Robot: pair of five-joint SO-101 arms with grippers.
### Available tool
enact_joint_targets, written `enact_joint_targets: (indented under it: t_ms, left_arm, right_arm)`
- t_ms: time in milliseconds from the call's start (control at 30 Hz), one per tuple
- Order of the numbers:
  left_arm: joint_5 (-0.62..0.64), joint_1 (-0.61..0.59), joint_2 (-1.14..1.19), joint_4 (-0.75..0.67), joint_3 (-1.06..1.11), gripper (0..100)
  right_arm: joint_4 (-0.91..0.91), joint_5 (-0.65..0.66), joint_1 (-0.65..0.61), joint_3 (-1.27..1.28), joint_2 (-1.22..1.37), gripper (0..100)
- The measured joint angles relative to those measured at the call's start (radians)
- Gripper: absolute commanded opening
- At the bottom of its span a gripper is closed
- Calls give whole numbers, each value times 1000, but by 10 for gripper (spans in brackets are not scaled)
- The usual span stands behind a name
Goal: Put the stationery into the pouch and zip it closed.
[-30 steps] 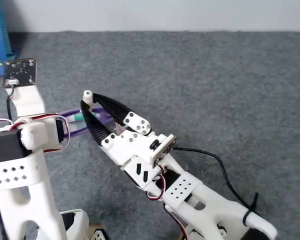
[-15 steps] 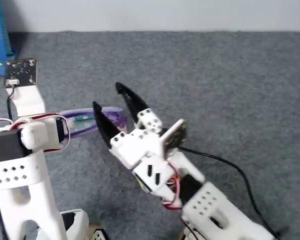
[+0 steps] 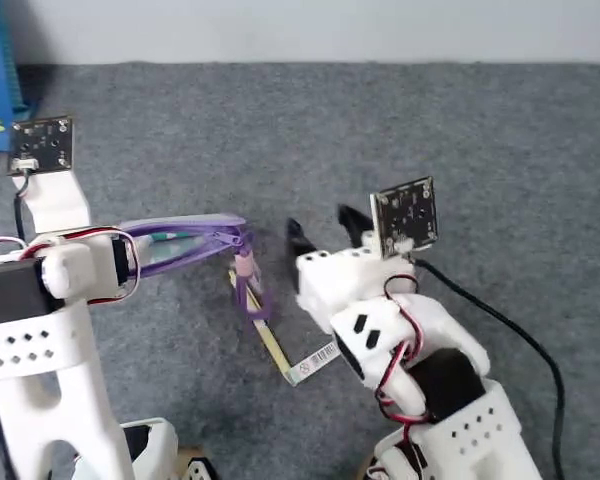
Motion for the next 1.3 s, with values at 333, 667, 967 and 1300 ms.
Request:
enact_joint_targets:
  t_ms: [333, 667, 967, 1300]
  left_arm:
    - [0, -31, 0, 0, 0, 12]
    - [0, -31, 0, 0, 0, 12]
    - [0, -31, 0, 0, 0, 12]
    - [0, -31, 0, 0, 0, 12]
  right_arm:
    - [23, 0, 43, 49, 411, 233]
    - [-353, 81, -20, 49, 879, 233]
    - [-307, 106, -18, -121, 1129, 143]
    - [-226, 112, 20, -212, 1185, 8]
